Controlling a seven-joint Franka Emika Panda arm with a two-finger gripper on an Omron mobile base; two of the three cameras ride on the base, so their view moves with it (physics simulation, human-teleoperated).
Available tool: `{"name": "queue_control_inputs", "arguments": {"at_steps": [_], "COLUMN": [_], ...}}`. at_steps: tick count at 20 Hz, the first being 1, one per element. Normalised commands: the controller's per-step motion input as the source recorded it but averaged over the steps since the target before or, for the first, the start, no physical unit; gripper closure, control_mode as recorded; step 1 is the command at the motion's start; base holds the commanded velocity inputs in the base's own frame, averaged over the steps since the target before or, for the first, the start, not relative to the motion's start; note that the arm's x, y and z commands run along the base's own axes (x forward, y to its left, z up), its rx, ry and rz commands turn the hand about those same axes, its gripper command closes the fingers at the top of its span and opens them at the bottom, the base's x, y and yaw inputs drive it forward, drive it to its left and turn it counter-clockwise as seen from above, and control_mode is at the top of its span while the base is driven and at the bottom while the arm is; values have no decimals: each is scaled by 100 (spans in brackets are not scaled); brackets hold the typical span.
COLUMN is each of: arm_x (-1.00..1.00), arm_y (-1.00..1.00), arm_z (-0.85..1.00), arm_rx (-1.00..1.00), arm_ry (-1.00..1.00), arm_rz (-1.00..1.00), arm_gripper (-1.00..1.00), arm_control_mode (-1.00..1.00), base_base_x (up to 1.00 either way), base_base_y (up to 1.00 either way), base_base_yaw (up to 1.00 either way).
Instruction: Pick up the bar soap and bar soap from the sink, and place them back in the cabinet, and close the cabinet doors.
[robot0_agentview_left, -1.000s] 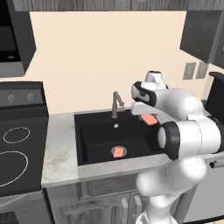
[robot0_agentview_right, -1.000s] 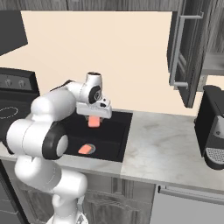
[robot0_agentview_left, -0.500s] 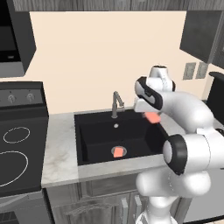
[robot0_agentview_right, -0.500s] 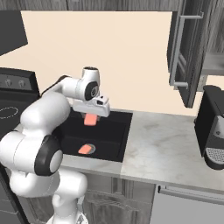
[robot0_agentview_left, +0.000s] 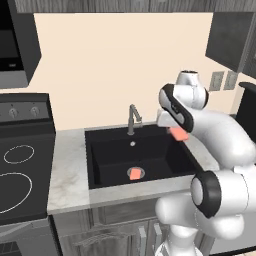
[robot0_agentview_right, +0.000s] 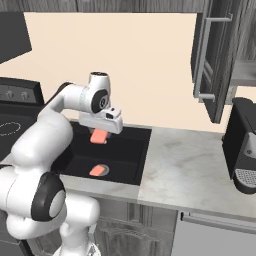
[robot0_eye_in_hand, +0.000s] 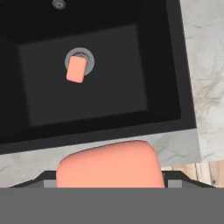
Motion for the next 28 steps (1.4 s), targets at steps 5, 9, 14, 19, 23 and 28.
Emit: {"name": "queue_control_inputs", "arguments": {"at_steps": [5, 9, 14, 19, 23, 28], "arm_x": [-28, -17, -12, -19, -18, -18], "arm_y": [0, 0, 0, 0, 0, 0], "arm_z": [30, 28, 23, 11, 4, 7], "arm_rx": [0, 0, 0, -1, -1, 0], "arm_ry": [-2, -2, -5, -4, -3, -2], "arm_rz": [-2, -2, 0, 0, 0, 0], "arm_gripper": [100, 100, 100, 100, 100, 100], "arm_control_mode": [-100, -100, -100, -100, -100, -100], "base_base_x": [0, 0, 0, 0, 0, 0], "base_base_y": [0, 0, 0, 0, 0, 0], "base_base_yaw": [0, 0, 0, 0, 0, 0]}}
